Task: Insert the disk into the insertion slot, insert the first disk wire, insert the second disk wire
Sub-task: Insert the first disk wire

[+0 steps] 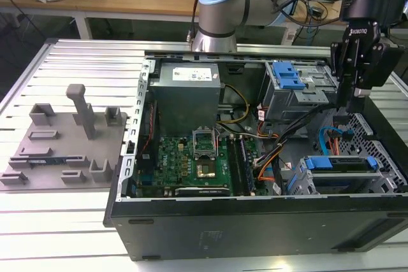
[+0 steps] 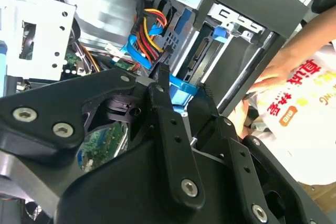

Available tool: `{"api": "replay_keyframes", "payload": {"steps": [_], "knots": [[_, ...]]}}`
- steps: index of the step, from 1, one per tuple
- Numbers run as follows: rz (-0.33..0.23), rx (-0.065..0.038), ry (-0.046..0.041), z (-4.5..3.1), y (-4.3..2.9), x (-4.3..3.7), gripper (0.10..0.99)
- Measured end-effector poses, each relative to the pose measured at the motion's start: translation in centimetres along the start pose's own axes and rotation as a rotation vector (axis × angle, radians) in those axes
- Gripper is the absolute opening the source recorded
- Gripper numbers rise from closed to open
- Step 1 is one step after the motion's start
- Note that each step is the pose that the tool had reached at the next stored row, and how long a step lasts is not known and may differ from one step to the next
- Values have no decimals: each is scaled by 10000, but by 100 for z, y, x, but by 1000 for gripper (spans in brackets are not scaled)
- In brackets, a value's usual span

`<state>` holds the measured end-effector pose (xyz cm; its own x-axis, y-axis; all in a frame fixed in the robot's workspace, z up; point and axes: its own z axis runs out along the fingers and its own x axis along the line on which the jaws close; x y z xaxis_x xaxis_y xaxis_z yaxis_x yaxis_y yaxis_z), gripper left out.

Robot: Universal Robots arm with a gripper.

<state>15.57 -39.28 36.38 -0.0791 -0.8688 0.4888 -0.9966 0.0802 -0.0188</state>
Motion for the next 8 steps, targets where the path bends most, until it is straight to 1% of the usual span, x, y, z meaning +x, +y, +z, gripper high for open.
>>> {"api": "replay_keyframes", "payload": {"steps": [1, 2, 3, 4, 5, 6, 7, 8], "knots": [[3, 13, 153, -6, 1, -11, 412], [17, 38, 232, -13, 4, -28, 412], [56, 111, 241, -21, 8, -43, 412], [123, 225, 232, -27, 14, -56, 412], [205, 365, 220, -32, 21, -65, 412], [265, 467, 211, -35, 27, -69, 412], [356, 622, 196, -32, 38, -71, 412], [430, 668, 191, -21, 43, -76, 412]]}}
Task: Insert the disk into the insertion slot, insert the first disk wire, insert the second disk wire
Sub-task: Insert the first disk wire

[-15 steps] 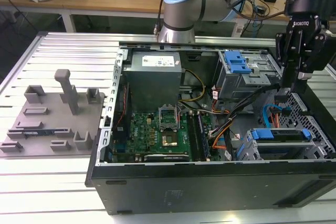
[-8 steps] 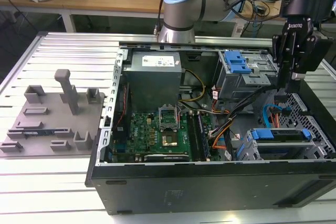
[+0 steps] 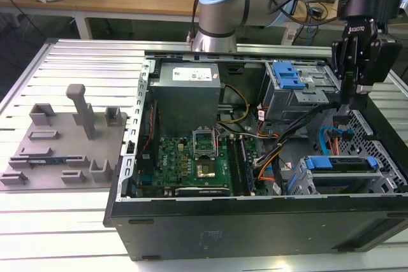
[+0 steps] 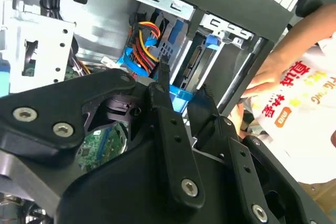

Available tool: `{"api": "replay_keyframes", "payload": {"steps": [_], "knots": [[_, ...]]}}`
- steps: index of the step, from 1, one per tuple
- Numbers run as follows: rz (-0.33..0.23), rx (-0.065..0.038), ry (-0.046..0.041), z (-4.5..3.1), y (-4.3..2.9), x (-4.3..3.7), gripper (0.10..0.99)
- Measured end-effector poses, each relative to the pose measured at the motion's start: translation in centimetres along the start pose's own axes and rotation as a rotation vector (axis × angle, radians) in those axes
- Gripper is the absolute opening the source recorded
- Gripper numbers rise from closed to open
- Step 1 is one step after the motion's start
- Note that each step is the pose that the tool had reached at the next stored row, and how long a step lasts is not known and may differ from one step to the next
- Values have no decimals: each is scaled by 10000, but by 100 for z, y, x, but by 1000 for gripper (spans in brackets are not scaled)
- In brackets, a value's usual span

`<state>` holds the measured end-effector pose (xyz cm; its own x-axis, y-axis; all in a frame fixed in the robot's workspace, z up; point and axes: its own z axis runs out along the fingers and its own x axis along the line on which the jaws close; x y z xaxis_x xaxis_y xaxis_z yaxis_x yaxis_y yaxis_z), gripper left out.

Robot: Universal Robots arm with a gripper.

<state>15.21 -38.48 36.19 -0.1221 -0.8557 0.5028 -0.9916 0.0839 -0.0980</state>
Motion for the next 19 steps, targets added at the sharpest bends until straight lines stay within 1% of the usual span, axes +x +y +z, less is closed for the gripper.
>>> {"api": "replay_keyframes", "payload": {"steps": [6, 8, 10, 11, 16, 19], "knots": [[340, -145, 47, 64, 24, -37, 412], [367, -144, 66, 83, 29, -59, 412], [372, -129, 119, 94, 32, -75, 412], [378, -123, 132, 101, 34, -79, 412], [510, -104, 164, 135, 54, -104, 412], [764, -173, 182, 157, 57, -120, 412]]}}
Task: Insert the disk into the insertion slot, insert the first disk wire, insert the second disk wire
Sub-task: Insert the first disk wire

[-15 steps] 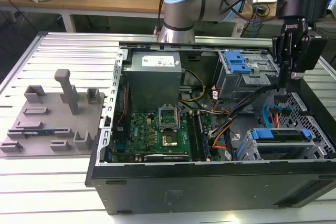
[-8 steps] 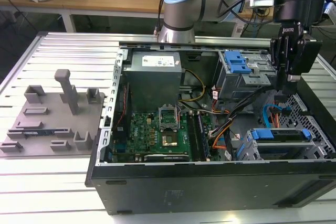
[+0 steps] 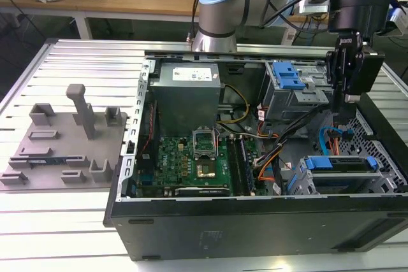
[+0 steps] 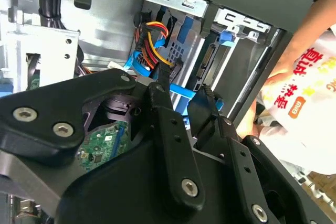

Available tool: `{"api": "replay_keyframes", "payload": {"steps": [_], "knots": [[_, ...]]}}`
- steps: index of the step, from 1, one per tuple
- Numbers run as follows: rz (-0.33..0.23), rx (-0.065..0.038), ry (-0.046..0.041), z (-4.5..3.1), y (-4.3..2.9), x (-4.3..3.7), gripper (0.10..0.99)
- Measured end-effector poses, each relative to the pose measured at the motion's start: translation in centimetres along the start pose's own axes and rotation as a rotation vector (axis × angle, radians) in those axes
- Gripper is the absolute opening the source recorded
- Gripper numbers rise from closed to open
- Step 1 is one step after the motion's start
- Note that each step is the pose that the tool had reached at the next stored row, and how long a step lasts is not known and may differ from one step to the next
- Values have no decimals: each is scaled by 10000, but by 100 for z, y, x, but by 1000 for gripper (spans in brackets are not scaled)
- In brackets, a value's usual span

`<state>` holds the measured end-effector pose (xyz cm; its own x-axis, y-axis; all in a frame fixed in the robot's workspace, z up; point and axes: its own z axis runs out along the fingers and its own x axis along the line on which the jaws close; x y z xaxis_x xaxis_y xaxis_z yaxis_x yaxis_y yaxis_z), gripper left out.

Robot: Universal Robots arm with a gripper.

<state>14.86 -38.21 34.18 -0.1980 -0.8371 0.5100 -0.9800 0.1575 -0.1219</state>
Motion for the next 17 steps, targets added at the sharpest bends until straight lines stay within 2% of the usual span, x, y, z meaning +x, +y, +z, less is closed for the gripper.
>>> {"api": "replay_keyframes", "payload": {"steps": [2, 4, 6, 8, 11, 15, 17], "knots": [[118, -34, 11, 11, 3, -9, 412], [152, 23, 84, 5, 7, -32, 412], [179, 97, 194, 0, 12, -61, 412], [191, 124, 233, 3, 17, -81, 412], [252, 224, 243, 18, 32, -102, 412], [396, 449, 211, 44, 65, -112, 412], [428, 504, 218, 50, 86, -112, 412]]}}
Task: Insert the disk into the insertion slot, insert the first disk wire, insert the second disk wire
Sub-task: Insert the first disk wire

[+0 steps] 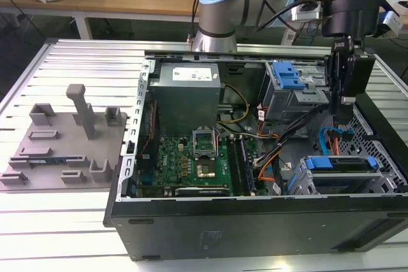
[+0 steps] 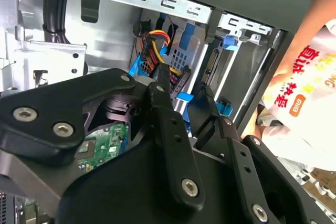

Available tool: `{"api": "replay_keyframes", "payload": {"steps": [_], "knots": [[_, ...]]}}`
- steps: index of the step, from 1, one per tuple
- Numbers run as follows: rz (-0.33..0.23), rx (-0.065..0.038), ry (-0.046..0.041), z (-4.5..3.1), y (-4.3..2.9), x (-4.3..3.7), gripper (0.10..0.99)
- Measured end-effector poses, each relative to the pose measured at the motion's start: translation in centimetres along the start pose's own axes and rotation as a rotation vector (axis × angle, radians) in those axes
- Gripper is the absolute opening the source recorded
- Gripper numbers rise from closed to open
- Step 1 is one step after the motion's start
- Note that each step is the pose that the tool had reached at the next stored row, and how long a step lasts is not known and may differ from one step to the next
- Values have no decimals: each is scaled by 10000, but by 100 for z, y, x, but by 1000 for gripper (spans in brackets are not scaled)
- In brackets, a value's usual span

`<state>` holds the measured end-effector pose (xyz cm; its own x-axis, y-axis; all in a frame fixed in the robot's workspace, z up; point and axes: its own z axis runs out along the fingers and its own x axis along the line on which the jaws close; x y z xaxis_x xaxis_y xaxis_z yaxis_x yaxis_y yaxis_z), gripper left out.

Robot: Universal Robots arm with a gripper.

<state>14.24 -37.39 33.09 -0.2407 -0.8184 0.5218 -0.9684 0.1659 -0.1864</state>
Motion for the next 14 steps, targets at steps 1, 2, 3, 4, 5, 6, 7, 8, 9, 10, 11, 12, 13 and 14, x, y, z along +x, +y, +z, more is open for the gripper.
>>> {"api": "replay_keyframes", "payload": {"steps": [1, 2, 3, 4, 5, 6, 7, 8, 9, 10, 11, 12, 13, 14], "knots": [[6, 8, 5, 1, 4, 1, 412], [4, 17, 25, 0, 4, 1, 412], [4, 21, 36, -1, 4, 1, 412], [4, 21, 37, -1, 4, 2, 412], [5, 19, 34, 3, 4, 2, 412], [5, 19, 34, 6, 4, 5, 412], [5, 19, 35, 9, 3, 9, 412], [6, 20, 35, 11, 3, 14, 412], [8, 21, 35, 15, 4, 20, 412], [10, 26, 34, 18, 6, 25, 412], [11, 31, 32, 21, 5, 30, 412], [14, 32, 31, 22, 5, 31, 412], [14, 32, 31, 24, 5, 34, 412], [14, 32, 31, 24, 5, 34, 412]]}}
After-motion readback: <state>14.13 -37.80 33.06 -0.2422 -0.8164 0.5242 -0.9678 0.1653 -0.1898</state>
